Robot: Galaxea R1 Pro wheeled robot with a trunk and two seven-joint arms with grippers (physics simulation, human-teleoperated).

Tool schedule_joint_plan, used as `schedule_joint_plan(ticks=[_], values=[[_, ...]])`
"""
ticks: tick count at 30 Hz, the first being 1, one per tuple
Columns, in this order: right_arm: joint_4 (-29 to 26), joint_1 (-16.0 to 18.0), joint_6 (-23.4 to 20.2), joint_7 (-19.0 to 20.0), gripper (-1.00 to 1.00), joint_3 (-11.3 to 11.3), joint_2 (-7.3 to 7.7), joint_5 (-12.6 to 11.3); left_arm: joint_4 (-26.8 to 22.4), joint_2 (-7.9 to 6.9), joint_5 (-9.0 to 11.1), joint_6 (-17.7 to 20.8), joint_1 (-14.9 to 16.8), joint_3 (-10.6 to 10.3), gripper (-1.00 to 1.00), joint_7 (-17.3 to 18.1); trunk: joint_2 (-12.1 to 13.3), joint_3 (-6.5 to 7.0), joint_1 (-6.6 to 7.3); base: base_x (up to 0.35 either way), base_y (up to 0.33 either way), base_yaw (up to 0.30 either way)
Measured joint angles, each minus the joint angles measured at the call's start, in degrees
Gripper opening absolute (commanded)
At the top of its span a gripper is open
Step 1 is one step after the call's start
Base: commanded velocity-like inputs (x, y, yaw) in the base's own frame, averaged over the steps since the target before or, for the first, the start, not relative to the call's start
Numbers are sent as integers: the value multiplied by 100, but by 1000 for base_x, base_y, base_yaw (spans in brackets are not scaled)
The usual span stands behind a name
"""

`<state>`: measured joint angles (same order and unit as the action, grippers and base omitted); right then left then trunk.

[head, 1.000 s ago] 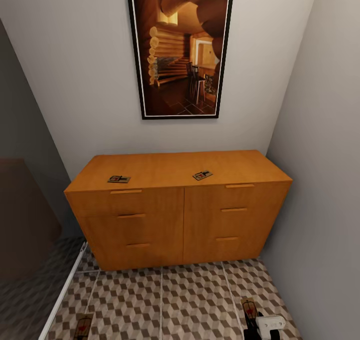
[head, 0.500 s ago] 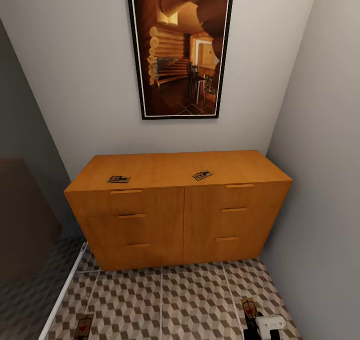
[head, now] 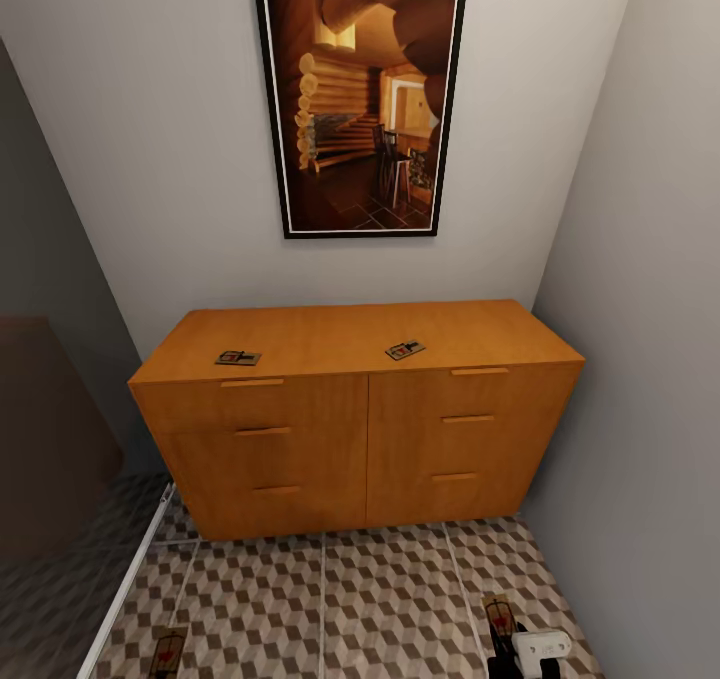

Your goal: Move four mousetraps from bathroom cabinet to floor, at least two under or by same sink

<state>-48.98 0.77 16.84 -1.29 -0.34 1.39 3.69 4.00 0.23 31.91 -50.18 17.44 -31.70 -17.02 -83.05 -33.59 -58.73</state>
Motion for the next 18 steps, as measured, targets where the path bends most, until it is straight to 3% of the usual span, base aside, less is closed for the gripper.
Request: schedule_joint_plan(ticks=[6,18], values=[[1,1,-7,-6,-100,2,0,-1,-1,-1,1,30,-1,-1,-100,5,0,0,0,0,0,115],[2,1,-8,-7,-100,2,-1,-1,-2,7,2,33,-2,-1,-100,6,0,0,0,0,0,273]])
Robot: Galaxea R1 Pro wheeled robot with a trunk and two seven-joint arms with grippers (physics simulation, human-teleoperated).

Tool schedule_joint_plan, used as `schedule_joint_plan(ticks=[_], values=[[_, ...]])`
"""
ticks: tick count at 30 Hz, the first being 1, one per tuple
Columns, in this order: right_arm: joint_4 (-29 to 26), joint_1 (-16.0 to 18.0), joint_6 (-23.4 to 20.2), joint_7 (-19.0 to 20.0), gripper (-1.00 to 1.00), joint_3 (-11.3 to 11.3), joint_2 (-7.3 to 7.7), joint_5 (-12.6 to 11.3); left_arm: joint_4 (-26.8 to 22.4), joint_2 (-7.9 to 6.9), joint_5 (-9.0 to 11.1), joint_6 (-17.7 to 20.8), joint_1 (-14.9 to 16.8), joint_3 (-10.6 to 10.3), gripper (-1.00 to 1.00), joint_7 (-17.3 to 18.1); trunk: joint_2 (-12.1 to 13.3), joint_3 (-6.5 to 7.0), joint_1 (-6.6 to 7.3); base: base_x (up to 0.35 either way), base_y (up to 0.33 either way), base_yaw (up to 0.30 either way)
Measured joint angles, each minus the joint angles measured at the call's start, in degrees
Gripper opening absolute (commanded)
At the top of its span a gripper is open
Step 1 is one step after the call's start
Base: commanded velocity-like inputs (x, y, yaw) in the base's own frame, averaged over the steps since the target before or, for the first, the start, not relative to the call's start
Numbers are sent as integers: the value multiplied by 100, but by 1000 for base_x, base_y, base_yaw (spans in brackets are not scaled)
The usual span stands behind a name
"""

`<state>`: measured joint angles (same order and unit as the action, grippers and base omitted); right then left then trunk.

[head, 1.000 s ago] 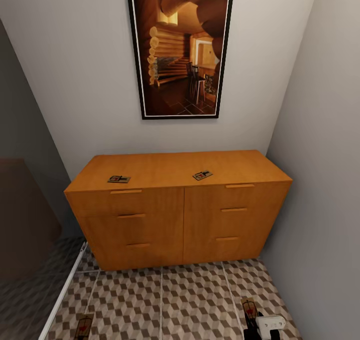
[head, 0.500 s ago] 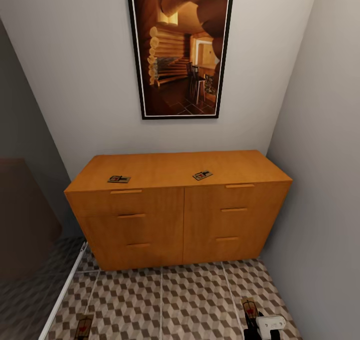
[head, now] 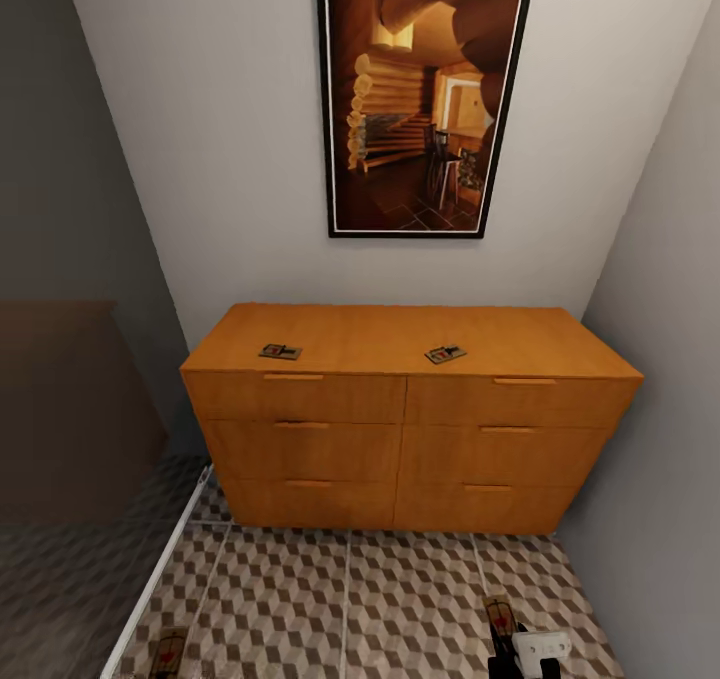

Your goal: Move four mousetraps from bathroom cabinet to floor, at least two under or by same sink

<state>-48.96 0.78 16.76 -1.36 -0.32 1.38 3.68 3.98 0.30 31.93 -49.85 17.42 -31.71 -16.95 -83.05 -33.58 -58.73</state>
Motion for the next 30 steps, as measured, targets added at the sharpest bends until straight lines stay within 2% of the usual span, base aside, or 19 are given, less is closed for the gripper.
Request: schedule_joint_plan(ticks=[16,22,30], values=[[0,0,0,0,-100,6,-1,0,0,0,-1,0,0,0,-100,1,0,0,0,0,0,286],[0,0,0,0,-100,8,0,0,0,1,-4,8,0,-1,-100,236,0,0,0,0,0,284],[0,0,0,0,-100,8,0,0,0,0,0,11,0,1,-100,320,0,0,0,0,0,284]])
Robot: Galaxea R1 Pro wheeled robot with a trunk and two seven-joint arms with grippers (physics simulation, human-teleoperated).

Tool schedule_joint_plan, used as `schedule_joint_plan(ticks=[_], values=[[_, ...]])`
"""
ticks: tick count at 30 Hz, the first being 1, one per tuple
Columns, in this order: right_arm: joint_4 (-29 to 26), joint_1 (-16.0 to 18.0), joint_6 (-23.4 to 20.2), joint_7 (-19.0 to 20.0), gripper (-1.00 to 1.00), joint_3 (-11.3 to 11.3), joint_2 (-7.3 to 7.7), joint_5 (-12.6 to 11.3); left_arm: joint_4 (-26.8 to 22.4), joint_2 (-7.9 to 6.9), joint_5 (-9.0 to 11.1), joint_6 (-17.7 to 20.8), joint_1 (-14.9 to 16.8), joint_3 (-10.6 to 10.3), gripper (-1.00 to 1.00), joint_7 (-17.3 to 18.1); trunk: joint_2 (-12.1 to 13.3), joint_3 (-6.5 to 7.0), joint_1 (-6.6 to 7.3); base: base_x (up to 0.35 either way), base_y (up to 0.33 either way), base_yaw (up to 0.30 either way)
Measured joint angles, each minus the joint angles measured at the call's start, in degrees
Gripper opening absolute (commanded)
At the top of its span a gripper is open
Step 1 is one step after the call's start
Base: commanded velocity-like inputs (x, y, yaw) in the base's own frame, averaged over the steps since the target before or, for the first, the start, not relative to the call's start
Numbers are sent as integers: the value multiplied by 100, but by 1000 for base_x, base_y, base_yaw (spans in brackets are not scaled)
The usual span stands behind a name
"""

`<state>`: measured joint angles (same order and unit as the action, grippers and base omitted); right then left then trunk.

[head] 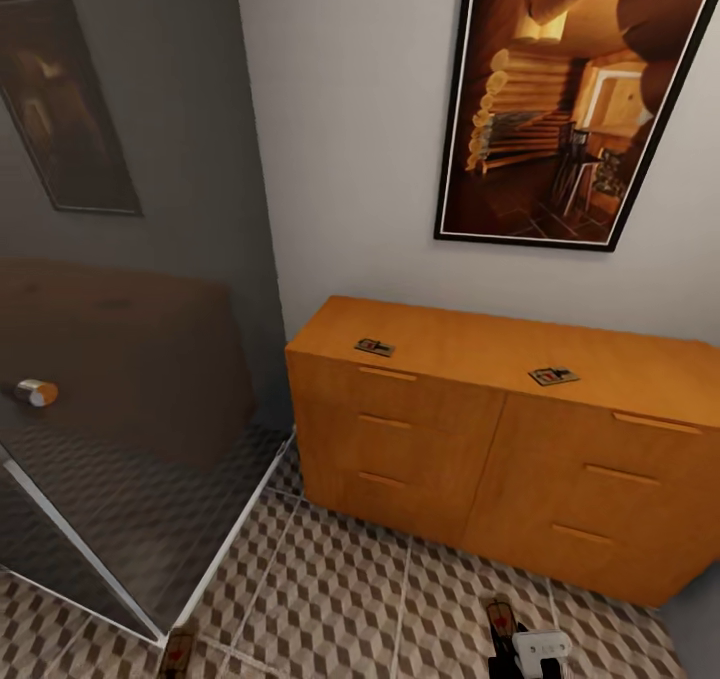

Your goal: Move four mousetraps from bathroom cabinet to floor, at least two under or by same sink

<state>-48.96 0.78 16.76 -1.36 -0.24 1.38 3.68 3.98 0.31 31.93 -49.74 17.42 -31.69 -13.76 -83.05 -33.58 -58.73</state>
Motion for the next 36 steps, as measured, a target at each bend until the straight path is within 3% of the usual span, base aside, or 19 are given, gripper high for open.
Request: schedule_joint_plan(ticks=[36], values=[[0,0,0,0,-100,-3,-3,3,0,0,0,0,0,0,-100,5,0,0,-1,-17,0,284]])
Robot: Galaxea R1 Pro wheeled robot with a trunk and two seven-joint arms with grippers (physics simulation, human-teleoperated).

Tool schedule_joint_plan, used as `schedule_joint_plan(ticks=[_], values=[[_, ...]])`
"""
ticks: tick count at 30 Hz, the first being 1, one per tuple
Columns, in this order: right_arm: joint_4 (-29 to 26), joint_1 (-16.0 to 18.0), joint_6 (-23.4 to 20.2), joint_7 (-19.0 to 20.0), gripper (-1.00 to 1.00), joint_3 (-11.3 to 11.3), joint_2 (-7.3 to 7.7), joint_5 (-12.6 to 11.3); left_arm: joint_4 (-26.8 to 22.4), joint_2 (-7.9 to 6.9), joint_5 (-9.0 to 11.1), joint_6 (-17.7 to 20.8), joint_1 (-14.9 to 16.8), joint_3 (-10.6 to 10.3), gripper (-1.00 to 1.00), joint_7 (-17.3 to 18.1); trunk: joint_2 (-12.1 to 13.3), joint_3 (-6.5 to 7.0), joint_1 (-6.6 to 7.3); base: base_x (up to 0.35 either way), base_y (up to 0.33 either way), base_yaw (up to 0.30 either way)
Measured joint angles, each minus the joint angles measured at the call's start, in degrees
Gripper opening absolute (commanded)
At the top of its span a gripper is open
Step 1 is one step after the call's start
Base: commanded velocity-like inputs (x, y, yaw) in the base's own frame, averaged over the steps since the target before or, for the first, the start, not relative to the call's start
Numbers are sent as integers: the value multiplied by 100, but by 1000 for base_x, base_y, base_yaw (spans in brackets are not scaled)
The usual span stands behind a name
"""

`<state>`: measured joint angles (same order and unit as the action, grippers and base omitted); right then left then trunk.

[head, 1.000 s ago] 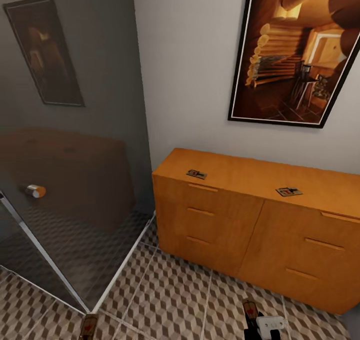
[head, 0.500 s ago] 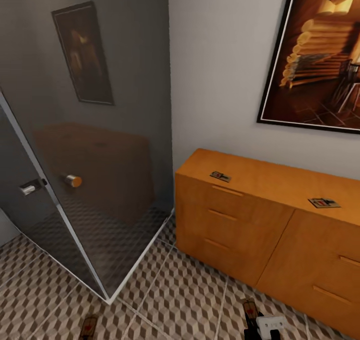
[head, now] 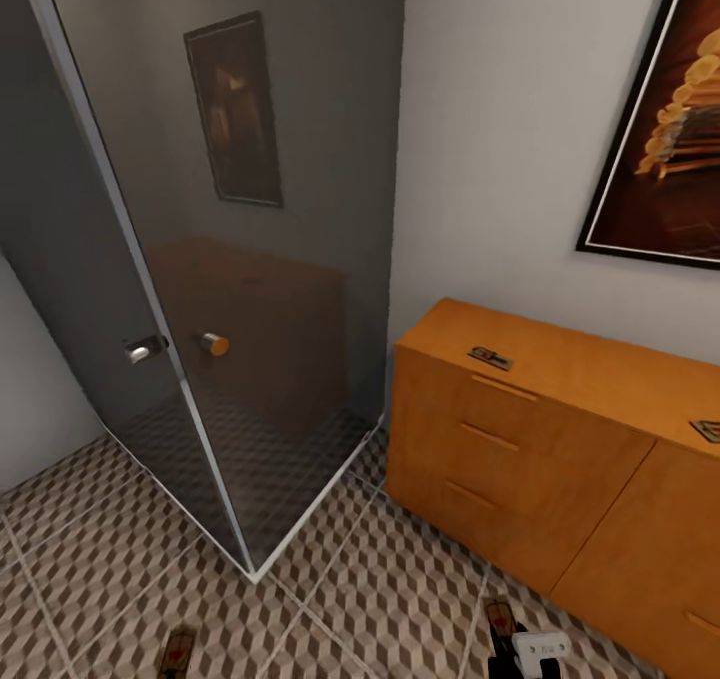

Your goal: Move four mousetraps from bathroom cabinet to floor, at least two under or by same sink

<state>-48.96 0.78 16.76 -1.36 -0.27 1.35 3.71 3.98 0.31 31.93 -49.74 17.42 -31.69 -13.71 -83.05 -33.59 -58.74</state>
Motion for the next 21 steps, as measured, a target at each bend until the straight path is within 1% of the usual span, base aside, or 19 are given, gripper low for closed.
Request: schedule_joint_plan(ticks=[21], values=[[0,0,0,0,-100,-4,-2,5,0,0,0,0,0,-1,-100,0,0,0,0,-79,0,284]])
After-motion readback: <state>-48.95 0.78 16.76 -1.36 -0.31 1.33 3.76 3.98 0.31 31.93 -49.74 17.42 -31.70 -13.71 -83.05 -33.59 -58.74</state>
